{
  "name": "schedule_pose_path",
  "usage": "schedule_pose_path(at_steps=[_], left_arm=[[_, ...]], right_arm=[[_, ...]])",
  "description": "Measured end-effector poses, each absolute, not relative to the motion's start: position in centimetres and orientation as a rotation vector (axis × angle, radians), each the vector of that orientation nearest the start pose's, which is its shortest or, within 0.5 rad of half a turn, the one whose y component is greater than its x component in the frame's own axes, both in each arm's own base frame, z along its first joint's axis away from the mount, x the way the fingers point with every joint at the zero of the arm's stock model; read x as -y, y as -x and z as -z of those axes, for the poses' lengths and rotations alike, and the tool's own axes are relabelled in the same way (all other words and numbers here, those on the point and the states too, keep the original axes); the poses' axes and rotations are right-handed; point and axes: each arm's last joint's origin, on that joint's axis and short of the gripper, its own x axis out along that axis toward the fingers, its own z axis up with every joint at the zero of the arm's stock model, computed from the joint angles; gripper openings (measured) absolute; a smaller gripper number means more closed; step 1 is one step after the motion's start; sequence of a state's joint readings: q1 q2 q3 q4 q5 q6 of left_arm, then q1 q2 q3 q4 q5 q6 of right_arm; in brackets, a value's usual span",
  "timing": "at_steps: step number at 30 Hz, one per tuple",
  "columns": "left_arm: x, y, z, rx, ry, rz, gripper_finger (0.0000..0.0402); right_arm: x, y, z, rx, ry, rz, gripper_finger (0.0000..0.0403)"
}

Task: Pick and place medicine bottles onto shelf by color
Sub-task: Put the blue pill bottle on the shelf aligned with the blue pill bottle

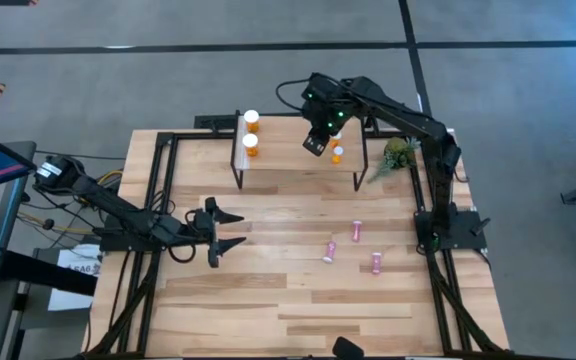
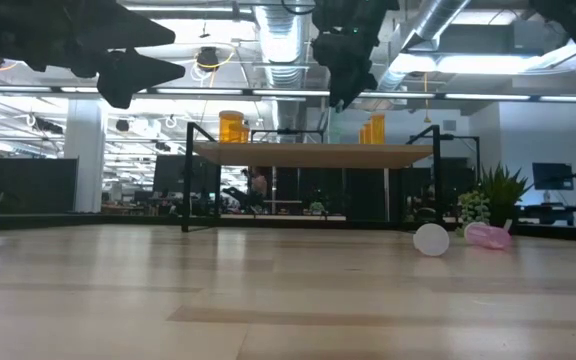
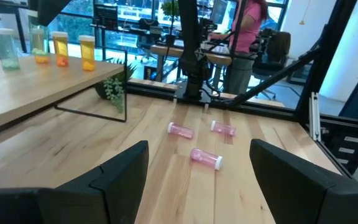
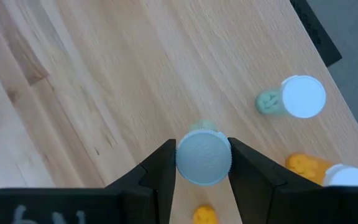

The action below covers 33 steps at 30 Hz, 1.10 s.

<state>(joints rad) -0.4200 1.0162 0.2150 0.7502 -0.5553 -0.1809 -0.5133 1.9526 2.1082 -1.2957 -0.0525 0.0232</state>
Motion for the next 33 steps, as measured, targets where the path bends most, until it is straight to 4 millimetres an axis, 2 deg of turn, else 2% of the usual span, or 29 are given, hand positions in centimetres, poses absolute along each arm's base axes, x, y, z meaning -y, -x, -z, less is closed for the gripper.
schedule_pose_path(at_steps=[20,28,33], left_arm=[[6.22,-17.68,-18.90,-0.032,0.165,-0.139,0.0268],[6.22,-17.68,-18.90,-0.032,0.165,-0.139,0.0268],[6.22,-17.68,-18.90,-0.032,0.167,-0.139,0.0268]], right_arm=[[18.68,-34.22,-35.72,-1.127,-0.296,0.382,0.0155],[19.10,-34.15,-35.77,-1.092,-0.390,0.451,0.0155],[18.82,-34.31,-34.91,-1.134,-0.339,0.406,0.0155]])
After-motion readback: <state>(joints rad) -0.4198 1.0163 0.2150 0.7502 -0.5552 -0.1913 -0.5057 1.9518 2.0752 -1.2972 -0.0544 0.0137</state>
